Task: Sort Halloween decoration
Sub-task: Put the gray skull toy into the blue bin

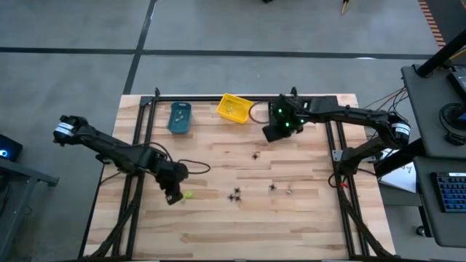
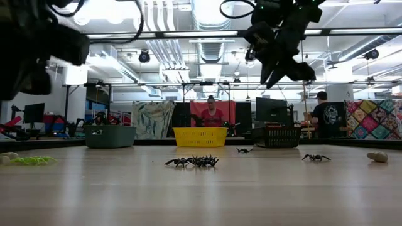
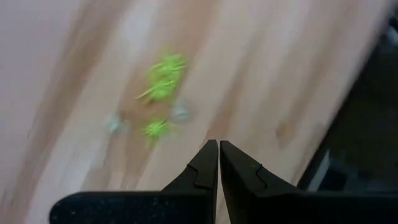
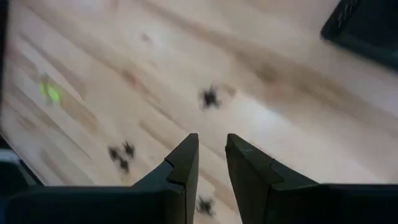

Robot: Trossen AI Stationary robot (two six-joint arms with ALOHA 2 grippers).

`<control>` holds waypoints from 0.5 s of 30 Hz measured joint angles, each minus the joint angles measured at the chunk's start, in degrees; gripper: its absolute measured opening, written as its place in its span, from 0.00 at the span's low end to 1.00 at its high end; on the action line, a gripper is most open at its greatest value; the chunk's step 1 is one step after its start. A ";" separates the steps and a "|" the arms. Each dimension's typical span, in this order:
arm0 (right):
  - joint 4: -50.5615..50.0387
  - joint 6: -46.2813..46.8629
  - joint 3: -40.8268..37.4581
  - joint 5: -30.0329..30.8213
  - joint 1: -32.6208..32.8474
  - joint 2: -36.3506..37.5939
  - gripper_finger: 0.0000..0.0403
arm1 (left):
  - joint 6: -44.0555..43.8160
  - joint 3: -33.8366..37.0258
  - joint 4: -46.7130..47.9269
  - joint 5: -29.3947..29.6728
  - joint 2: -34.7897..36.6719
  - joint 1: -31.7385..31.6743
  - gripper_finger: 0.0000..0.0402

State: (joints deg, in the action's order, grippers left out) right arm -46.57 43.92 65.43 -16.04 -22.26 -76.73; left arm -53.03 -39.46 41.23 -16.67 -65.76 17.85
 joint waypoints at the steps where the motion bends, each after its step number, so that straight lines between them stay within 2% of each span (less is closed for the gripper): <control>1: -0.41 0.00 -0.02 0.24 0.71 0.00 0.18 | -4.05 0.00 1.20 1.24 -0.26 0.00 0.00; 3: -0.04 0.01 -0.02 1.78 1.93 0.00 0.17 | -10.38 0.00 3.62 3.69 -0.94 -0.02 0.01; 9: 2.82 -0.02 -0.02 5.98 3.14 0.00 0.17 | -16.34 0.02 3.57 11.41 -3.04 -0.10 0.11; 15: 3.39 -0.44 -0.02 6.06 3.14 0.00 0.17 | -21.49 0.15 4.64 11.64 -7.89 0.16 0.25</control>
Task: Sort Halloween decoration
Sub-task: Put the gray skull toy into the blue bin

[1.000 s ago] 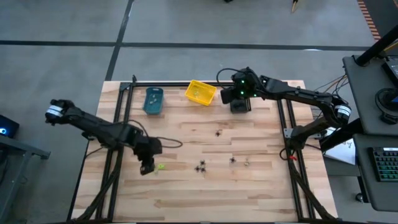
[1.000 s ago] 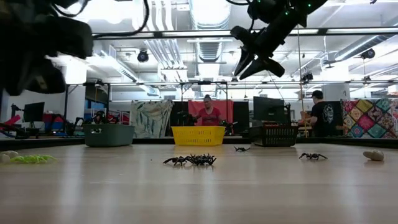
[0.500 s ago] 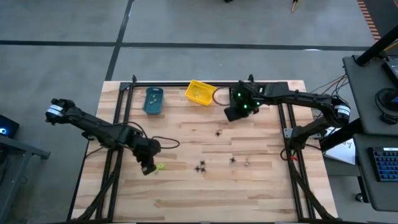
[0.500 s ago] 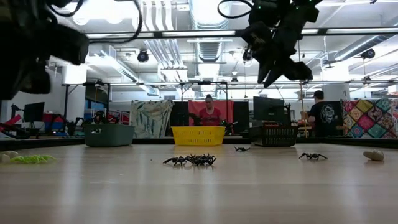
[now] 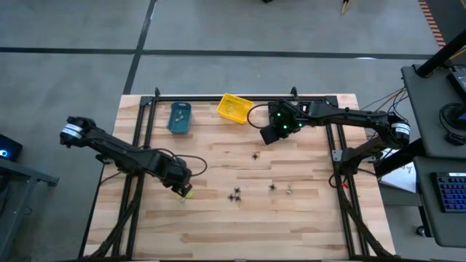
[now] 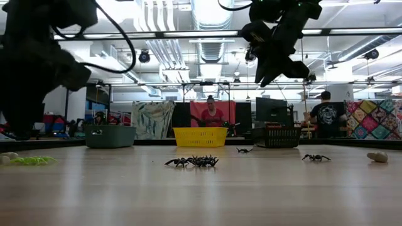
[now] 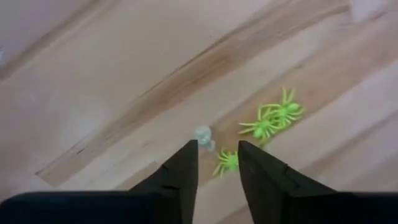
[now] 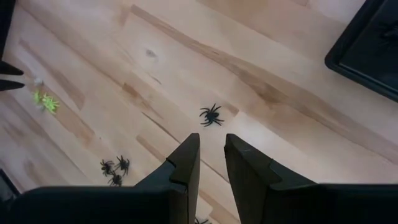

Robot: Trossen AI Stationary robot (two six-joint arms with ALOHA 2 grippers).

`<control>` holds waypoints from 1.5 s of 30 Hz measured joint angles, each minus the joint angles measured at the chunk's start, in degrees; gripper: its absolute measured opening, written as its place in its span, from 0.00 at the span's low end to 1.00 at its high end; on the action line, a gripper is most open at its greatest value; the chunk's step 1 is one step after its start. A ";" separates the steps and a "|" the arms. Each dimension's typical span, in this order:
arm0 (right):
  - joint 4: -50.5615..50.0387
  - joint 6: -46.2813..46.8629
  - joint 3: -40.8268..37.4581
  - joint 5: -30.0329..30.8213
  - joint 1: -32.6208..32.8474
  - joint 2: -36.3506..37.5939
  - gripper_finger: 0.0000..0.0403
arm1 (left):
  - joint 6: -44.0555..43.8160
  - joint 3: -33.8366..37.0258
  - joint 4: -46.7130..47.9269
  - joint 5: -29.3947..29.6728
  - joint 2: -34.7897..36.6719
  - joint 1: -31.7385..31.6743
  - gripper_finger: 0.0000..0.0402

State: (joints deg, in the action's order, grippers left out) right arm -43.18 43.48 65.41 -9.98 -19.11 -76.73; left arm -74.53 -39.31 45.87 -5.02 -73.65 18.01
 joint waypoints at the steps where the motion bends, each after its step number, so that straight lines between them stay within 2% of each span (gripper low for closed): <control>1: 0.02 -0.03 0.00 0.00 0.00 0.00 0.17 | -0.09 0.00 -0.22 0.00 -0.80 0.01 0.27; 6: 0.05 -0.07 0.00 0.00 -0.02 0.00 0.17 | -0.15 -0.14 -0.26 -0.01 -4.22 0.01 0.31; 26: 0.20 -0.79 -0.02 0.05 -0.02 0.00 0.16 | -0.15 -0.20 -2.95 -0.13 -10.22 1.47 0.31; 31: 0.22 -0.84 -0.02 0.11 0.00 0.00 0.16 | -0.15 -0.21 -2.95 -0.34 -11.04 1.46 0.24; 39: 0.22 -1.05 -0.04 0.11 0.00 0.00 0.16 | 0.21 -0.28 -2.80 -0.08 -10.99 1.46 0.04; 45: 0.22 -1.56 -0.04 0.11 -0.02 0.00 0.16 | 2.61 -1.70 -1.86 -0.23 -7.33 1.26 0.02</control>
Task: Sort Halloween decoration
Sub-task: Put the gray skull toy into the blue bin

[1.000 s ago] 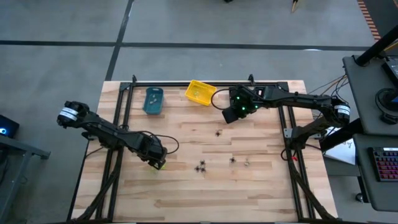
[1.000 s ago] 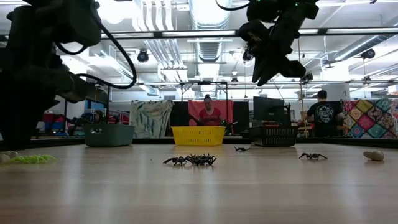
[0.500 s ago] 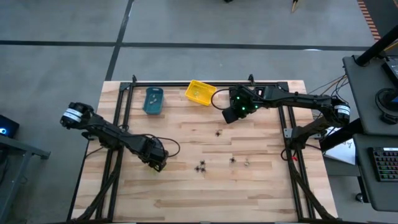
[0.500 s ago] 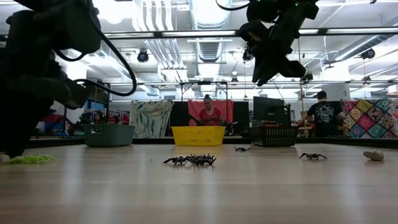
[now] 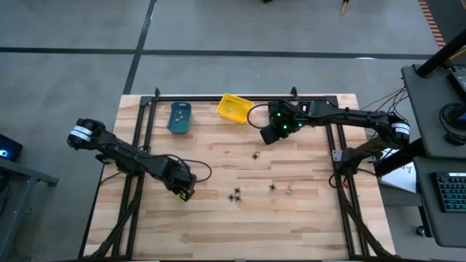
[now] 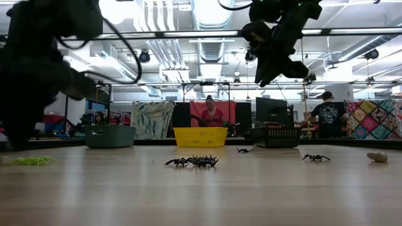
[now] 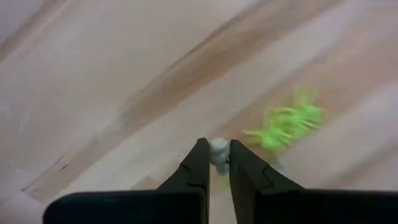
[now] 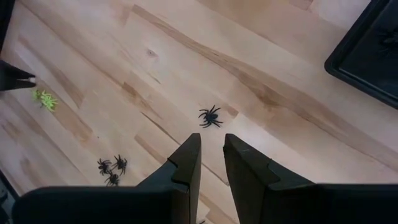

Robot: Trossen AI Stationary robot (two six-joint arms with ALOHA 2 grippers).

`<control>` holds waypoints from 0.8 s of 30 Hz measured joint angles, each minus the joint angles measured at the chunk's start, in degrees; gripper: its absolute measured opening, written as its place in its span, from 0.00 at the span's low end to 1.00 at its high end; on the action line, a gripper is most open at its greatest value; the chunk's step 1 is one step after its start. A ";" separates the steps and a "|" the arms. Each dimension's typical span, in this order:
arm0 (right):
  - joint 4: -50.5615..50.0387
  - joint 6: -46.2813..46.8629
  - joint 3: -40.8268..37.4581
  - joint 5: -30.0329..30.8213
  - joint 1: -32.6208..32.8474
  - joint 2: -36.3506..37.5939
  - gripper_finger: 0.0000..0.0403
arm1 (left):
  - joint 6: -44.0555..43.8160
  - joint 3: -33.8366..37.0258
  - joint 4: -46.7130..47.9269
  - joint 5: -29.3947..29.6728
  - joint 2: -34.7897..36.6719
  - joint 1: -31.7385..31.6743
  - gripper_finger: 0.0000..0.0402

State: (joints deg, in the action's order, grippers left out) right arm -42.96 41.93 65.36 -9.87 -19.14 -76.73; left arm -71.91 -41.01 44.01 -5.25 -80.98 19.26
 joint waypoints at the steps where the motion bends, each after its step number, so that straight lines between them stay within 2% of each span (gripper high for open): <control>1: 0.01 -0.01 0.00 0.01 0.00 0.00 0.16 | 0.63 -0.44 0.83 -0.12 1.00 -0.22 0.02; 7: 0.02 -0.51 0.00 0.77 0.00 0.02 0.16 | 4.22 -3.92 6.21 0.43 8.12 -3.48 0.01; 13: 0.19 -0.63 0.00 1.15 0.00 0.02 0.16 | 12.34 -9.23 9.42 5.14 13.36 -13.17 0.01; 17: 0.46 -0.60 0.00 1.38 0.00 0.02 0.16 | 23.11 -13.08 9.58 6.73 14.66 -24.26 0.01; 24: 0.48 0.18 0.00 1.51 0.00 0.02 0.16 | 45.76 -17.91 11.09 5.49 12.14 -50.20 0.01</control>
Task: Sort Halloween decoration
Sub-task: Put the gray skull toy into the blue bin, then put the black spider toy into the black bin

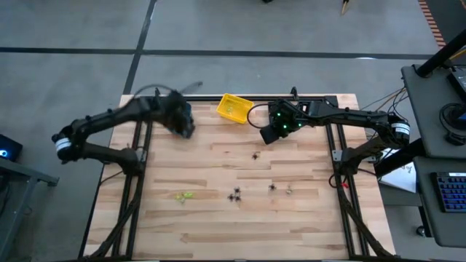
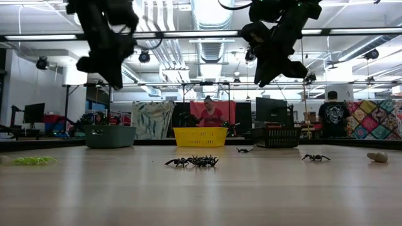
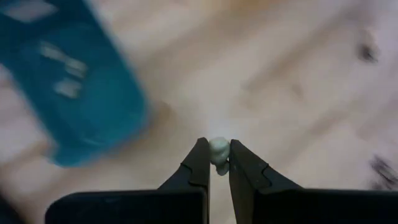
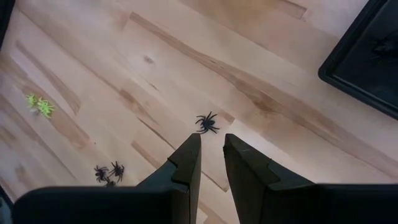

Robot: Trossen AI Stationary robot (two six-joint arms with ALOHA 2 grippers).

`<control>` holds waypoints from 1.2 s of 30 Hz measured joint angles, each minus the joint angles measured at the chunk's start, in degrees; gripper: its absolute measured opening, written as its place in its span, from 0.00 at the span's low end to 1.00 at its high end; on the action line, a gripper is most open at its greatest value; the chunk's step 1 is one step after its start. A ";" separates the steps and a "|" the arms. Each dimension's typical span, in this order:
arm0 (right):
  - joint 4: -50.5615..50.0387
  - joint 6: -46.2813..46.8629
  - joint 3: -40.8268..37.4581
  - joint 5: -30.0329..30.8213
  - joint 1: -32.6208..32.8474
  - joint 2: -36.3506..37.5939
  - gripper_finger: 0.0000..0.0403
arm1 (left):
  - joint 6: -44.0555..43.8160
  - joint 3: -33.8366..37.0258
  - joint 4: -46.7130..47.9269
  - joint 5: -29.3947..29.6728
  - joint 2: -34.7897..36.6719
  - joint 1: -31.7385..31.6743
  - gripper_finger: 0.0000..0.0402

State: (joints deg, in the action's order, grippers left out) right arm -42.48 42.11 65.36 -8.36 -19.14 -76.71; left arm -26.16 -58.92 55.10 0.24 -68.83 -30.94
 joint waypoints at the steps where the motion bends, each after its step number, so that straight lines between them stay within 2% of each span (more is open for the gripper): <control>1: 0.00 0.19 0.00 -0.02 0.00 0.00 0.16 | 2.89 -0.32 -0.01 -0.33 -0.96 -3.78 0.01; 6: 1.14 0.33 0.00 0.00 0.00 0.00 0.16 | 13.69 0.57 -0.08 -4.49 -8.56 -20.97 0.01; 10: 1.98 0.85 0.00 0.00 0.00 0.00 0.16 | 17.88 1.40 -0.06 -8.33 -14.82 -26.80 0.01; 15: 2.54 1.55 0.00 0.00 0.02 0.04 0.16 | 20.42 1.43 -2.08 -8.31 -18.67 -27.31 0.01; 23: 2.54 1.55 0.00 0.00 0.04 0.04 0.16 | 20.20 1.43 -3.61 -7.65 -20.94 -27.30 0.03; 26: 2.54 1.77 0.00 0.00 0.02 0.04 0.16 | 19.38 1.43 -3.60 -5.54 -20.99 -27.30 0.09; 36: 2.56 1.81 0.00 0.02 0.04 0.04 0.16 | 19.04 1.43 -3.58 -5.39 -20.92 -27.30 0.38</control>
State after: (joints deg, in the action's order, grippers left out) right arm -39.92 43.92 65.36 -8.34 -19.09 -76.66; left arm -7.11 -57.49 51.53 -5.15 -89.76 -58.24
